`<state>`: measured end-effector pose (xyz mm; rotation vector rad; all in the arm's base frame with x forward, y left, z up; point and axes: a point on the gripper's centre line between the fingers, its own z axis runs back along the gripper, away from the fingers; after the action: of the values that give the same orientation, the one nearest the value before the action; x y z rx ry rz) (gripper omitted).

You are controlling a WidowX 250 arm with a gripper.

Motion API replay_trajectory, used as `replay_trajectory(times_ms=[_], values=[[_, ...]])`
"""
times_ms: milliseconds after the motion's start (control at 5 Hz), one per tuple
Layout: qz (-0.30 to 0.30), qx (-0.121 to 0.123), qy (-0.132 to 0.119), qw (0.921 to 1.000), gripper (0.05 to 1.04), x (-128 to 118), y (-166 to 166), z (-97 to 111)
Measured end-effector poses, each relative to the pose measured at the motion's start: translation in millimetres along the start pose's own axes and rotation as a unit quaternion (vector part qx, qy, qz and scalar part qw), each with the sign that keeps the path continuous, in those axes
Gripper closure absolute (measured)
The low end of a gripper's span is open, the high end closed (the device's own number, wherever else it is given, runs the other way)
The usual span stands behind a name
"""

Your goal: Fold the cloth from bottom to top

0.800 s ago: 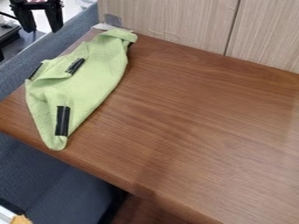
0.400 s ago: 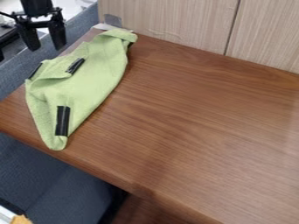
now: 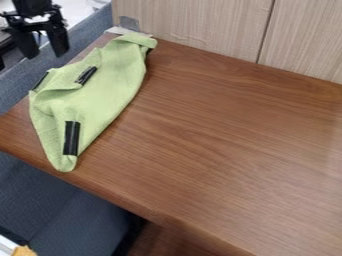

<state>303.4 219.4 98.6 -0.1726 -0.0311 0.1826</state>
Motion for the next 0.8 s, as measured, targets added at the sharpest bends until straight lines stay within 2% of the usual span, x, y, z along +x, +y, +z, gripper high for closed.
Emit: replay_trajectory(times_ms=[200, 400, 600, 800], values=[[-0.025, -0.012, -0.010, 0.9996, 0.083, -24.1, -7.9, 4.9], [-0.053, -0.007, 0.002, 0.9986, 0.083, -51.4, -21.6, -5.9], [-0.077, 0.003, 0.002, 0.9970, 0.083, -80.7, -40.1, -15.8], [-0.124, 0.020, 0.015, 0.9920, 0.083, -113.1, -61.8, -32.9]])
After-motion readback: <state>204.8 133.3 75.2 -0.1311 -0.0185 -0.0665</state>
